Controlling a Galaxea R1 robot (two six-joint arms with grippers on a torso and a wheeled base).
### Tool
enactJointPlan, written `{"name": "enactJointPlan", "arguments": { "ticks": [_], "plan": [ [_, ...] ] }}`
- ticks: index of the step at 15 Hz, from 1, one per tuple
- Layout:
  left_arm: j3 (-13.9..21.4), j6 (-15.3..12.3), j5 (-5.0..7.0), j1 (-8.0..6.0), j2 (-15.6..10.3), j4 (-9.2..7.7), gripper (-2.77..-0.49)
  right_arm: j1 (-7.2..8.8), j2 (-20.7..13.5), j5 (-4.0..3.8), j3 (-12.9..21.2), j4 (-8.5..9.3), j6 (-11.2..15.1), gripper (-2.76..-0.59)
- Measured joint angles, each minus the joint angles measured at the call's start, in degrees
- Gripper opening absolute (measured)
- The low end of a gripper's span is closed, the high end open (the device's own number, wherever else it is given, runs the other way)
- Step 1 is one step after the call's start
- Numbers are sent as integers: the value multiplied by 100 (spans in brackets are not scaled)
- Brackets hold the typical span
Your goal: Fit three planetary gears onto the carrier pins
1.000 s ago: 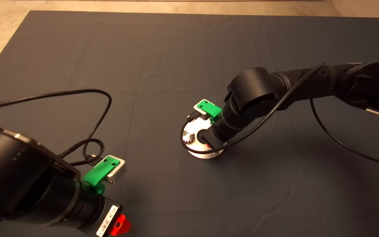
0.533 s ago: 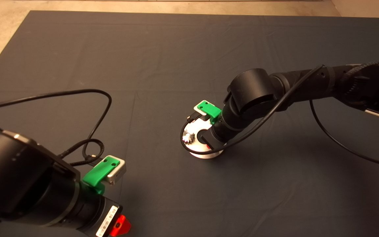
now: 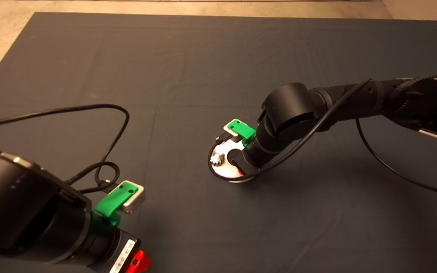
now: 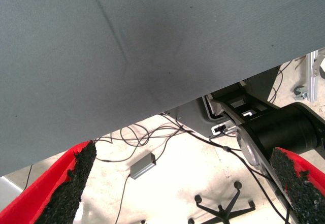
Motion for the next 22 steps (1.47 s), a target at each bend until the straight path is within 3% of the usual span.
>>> {"name": "enactJointPlan", "arguments": {
  "ticks": [8, 18, 22],
  "plan": [
    [24, -2, 4, 0, -6, -1, -77, -2, -132, 85, 23, 0, 22, -230],
    [59, -2, 4, 0, -11, -1, -77, -2, -154, 78, 45, 39, 24, -230],
    [61, -2, 4, 0, -11, -1, -77, -19, -121, 11, 89, 90, 25, -230]
  ]
}}
